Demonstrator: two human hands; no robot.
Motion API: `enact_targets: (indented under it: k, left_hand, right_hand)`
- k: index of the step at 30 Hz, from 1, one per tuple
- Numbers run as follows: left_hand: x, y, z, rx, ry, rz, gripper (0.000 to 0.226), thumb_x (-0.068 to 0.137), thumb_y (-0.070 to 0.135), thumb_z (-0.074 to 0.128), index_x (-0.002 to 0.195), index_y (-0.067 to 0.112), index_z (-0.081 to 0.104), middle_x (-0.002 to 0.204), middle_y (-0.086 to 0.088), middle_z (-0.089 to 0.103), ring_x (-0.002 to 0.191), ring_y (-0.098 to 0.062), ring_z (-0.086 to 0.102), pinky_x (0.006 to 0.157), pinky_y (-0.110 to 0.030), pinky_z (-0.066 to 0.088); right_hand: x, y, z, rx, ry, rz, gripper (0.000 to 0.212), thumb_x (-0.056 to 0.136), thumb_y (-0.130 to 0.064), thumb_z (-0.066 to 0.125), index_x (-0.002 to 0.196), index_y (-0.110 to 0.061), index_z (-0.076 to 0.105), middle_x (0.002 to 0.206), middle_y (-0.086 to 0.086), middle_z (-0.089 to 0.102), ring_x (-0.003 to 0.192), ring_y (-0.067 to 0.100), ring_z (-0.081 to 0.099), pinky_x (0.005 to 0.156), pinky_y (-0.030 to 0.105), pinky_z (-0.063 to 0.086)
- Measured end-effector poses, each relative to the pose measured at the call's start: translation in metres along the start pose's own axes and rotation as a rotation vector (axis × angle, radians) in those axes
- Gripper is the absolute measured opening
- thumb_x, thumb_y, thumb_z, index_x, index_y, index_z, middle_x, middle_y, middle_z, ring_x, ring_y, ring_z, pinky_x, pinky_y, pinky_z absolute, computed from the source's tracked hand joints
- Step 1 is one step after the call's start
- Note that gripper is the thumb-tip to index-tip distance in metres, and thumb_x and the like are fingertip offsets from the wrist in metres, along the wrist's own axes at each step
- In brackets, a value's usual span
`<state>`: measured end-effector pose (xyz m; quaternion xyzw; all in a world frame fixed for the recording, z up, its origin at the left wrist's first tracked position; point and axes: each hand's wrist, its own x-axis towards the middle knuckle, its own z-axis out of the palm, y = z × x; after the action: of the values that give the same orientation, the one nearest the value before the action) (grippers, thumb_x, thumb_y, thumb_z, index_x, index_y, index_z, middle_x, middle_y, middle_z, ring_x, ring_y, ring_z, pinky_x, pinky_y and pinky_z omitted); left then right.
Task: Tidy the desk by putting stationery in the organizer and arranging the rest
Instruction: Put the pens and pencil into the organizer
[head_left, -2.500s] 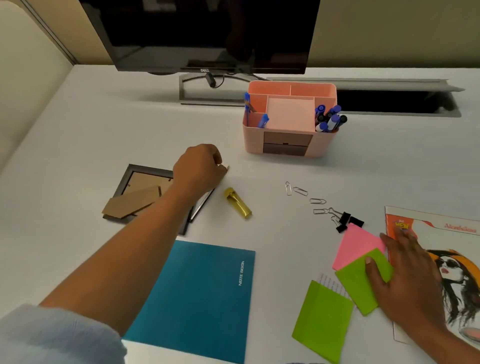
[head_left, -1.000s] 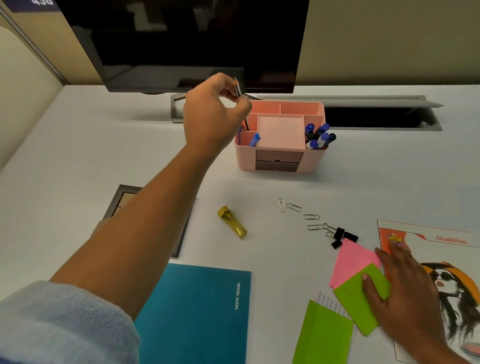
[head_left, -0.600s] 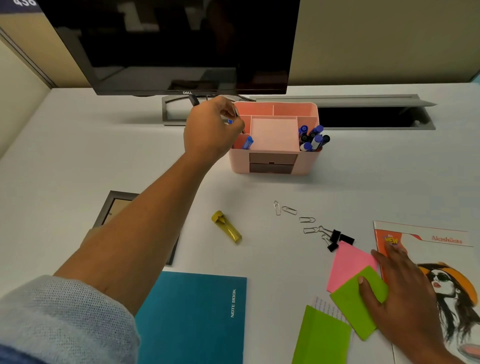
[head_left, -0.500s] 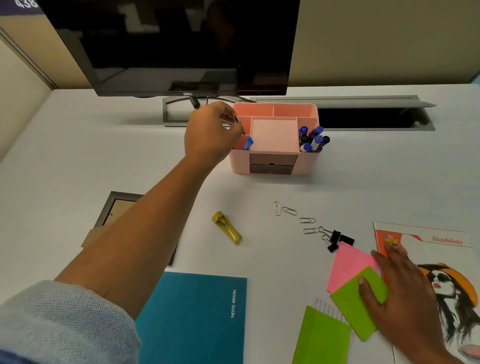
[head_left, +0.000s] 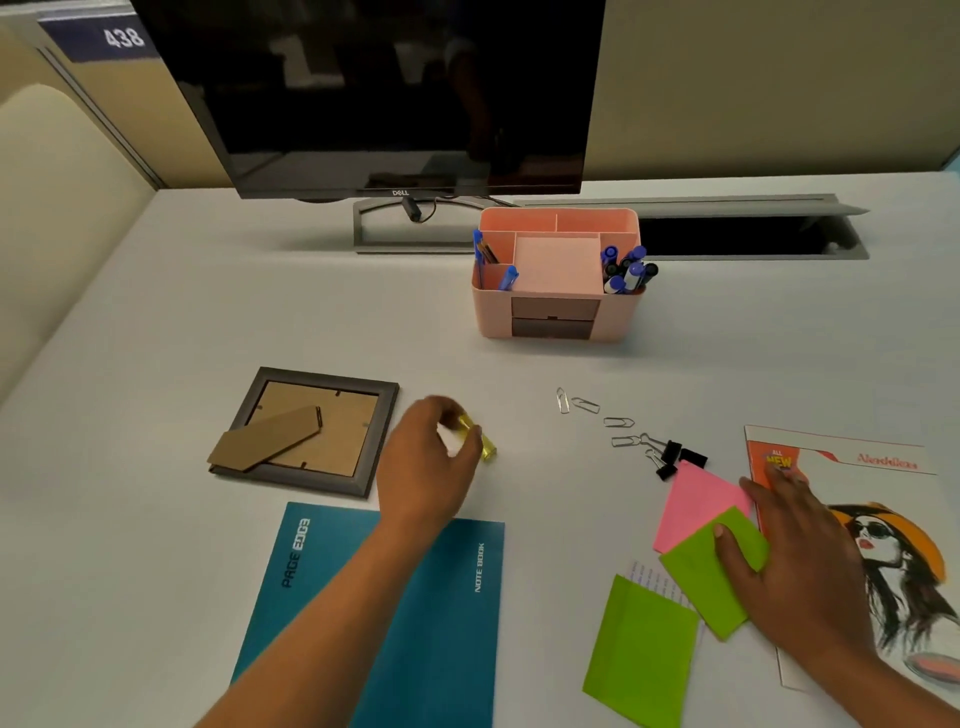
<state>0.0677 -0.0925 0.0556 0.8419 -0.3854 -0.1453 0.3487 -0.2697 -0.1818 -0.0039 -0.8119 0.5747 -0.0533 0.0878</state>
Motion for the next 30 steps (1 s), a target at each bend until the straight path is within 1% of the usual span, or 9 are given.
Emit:
enact_targets:
  k: [3,8,11,15,18,20,25,27,30]
  left_hand:
    - [-0.018,-0.009,0.003,0.075,-0.024,-0.056,0.019,0.085,0.040,0.067,0.093,0.031,0.053,0.079,0.016,0.058,0.070,-0.007,0.056,0.058,-0.021,0.045]
    - [-0.016,-0.011,0.003,0.136,-0.041,-0.106,0.024,0.085,0.045,0.066,0.095,0.027,0.054,0.077,0.012,0.058,0.070,-0.007,0.057,0.061,-0.029,0.051]
    - [0.001,-0.009,0.004,0.150,-0.026,-0.183,0.032,0.085,0.051,0.062,0.101,0.025,0.054,0.078,0.010,0.060,0.068,-0.007,0.057,0.059,-0.028,0.050]
    - [0.027,-0.001,0.005,0.164,-0.087,-0.294,0.047,0.085,0.058,0.059,0.108,0.017,0.051,0.088,0.000,0.062,0.076,-0.016,0.059,0.055,-0.027,0.038]
    - [0.041,0.001,0.012,0.168,-0.132,-0.350,0.054,0.083,0.058,0.061,0.107,0.011,0.052,0.095,-0.004,0.061,0.085,-0.022,0.059,0.062,-0.029,0.041]
    - [0.046,0.000,0.018,0.195,-0.155,-0.368,0.052,0.081,0.056,0.063,0.105,0.011,0.054,0.094,-0.005,0.063,0.085,-0.024,0.061,0.064,-0.030,0.044]
    - [0.048,0.008,0.014,0.222,-0.164,-0.310,0.032,0.080,0.042,0.065,0.097,0.017,0.056,0.085,-0.001,0.064,0.075,-0.018,0.060,0.064,-0.030,0.048]
    - [0.048,0.015,0.004,0.156,-0.129,-0.252,0.032,0.080,0.041,0.065,0.103,0.020,0.058,0.082,0.003,0.064,0.073,-0.015,0.061,0.063,-0.029,0.049]
    - [0.050,0.027,-0.018,0.045,-0.058,-0.102,0.039,0.084,0.041,0.067,0.118,0.024,0.060,0.094,0.008,0.064,0.080,-0.013,0.062,0.068,-0.029,0.051]
  right_hand:
    - [-0.001,-0.001,0.000,0.003,0.013,0.006,0.072,0.083,-0.060,0.034,0.133,-0.012,0.052,0.151,0.010,0.040,0.142,0.028,0.031,0.111,0.051,0.029]
    - [-0.002,-0.003,-0.002,0.000,0.019,-0.005,0.071,0.083,-0.060,0.034,0.133,-0.012,0.052,0.150,0.011,0.041,0.141,0.029,0.032,0.111,0.049,0.029]
    - [-0.002,-0.003,-0.002,-0.002,0.019,-0.007,0.072,0.083,-0.060,0.033,0.133,-0.012,0.051,0.149,0.012,0.041,0.141,0.029,0.033,0.111,0.050,0.030]
    - [-0.002,-0.002,-0.002,-0.002,0.006,-0.004,0.071,0.084,-0.061,0.033,0.135,-0.014,0.050,0.151,0.011,0.040,0.141,0.029,0.031,0.111,0.051,0.030]
    - [-0.003,-0.002,-0.002,0.001,0.012,0.000,0.069,0.084,-0.060,0.034,0.134,-0.015,0.050,0.151,0.009,0.039,0.142,0.027,0.030,0.111,0.052,0.030]
    - [-0.003,-0.003,-0.003,0.003,0.016,0.003,0.068,0.084,-0.059,0.035,0.134,-0.016,0.050,0.151,0.008,0.040,0.142,0.027,0.031,0.111,0.052,0.030]
    - [-0.003,-0.003,-0.003,0.010,0.006,0.010,0.071,0.083,-0.060,0.034,0.134,-0.015,0.051,0.150,0.009,0.041,0.141,0.028,0.032,0.111,0.052,0.029]
    - [-0.003,-0.003,-0.003,0.014,0.002,0.009,0.070,0.083,-0.060,0.034,0.135,-0.016,0.051,0.151,0.009,0.040,0.142,0.028,0.031,0.112,0.051,0.028]
    - [-0.002,-0.002,-0.003,0.011,-0.005,0.003,0.070,0.084,-0.060,0.034,0.136,-0.016,0.050,0.152,0.008,0.038,0.143,0.026,0.028,0.112,0.052,0.028]
